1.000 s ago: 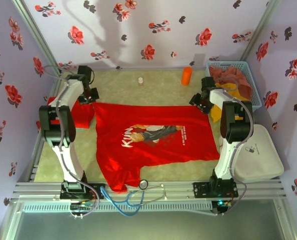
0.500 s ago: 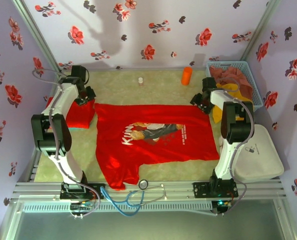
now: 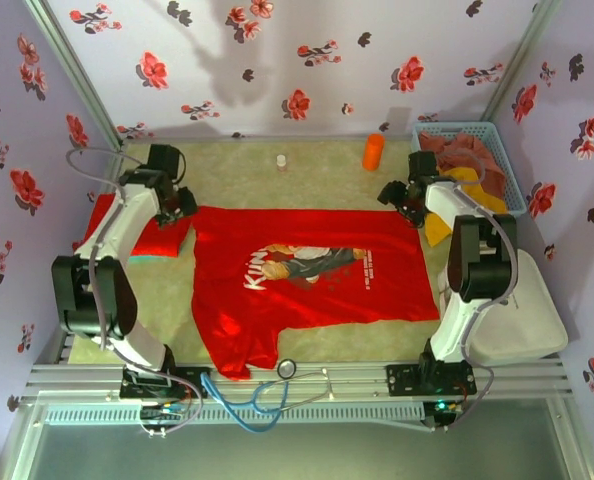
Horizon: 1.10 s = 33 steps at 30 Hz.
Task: Fold and stack the t-shirts
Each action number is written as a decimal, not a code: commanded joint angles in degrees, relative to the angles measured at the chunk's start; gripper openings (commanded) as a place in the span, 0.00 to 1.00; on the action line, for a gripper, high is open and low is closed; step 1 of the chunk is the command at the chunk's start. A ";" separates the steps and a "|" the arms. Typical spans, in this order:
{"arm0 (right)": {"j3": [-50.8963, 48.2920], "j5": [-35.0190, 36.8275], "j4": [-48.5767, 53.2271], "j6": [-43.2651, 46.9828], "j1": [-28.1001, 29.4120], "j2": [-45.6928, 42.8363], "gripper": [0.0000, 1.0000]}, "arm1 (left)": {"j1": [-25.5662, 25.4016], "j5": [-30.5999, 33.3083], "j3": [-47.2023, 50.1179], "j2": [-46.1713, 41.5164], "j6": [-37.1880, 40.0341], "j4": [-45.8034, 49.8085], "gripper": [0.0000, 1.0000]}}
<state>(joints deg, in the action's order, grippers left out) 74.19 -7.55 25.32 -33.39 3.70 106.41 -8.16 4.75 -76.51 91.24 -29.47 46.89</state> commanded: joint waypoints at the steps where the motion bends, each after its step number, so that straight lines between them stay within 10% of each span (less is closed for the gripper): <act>1: -2.97 0.14 3.11 1.27 0.90 -3.94 0.78 | -2.28 -3.34 6.34 -4.23 -0.62 0.76 0.44; 16: -12.47 1.05 3.33 2.58 4.40 -9.79 0.75 | -26.40 1.22 18.67 -7.15 -2.82 -8.21 0.40; 33: -11.39 0.62 4.50 3.70 4.07 -9.96 0.75 | -30.67 18.52 10.12 9.57 0.74 -4.07 0.25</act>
<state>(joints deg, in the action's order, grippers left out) 62.11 -6.90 28.62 -30.79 8.14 97.62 -38.63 17.43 -64.49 101.14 -29.80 40.16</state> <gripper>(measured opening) 0.746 0.250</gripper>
